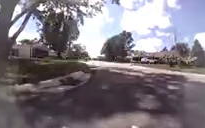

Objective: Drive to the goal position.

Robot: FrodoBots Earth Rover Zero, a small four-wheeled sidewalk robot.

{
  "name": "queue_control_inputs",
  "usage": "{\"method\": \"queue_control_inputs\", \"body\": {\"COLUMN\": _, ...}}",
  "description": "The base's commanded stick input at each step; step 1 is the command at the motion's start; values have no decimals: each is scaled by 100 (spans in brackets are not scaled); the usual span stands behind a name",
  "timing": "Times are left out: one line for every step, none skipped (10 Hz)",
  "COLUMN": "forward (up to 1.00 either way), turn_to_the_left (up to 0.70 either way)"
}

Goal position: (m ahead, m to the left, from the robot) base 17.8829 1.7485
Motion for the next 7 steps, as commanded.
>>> {"method": "queue_control_inputs", "body": {"forward": 85, "turn_to_the_left": 0}}
{"method": "queue_control_inputs", "body": {"forward": 85, "turn_to_the_left": 0}}
{"method": "queue_control_inputs", "body": {"forward": 85, "turn_to_the_left": 0}}
{"method": "queue_control_inputs", "body": {"forward": 85, "turn_to_the_left": 0}}
{"method": "queue_control_inputs", "body": {"forward": 85, "turn_to_the_left": 0}}
{"method": "queue_control_inputs", "body": {"forward": 85, "turn_to_the_left": 0}}
{"method": "queue_control_inputs", "body": {"forward": 85, "turn_to_the_left": 0}}
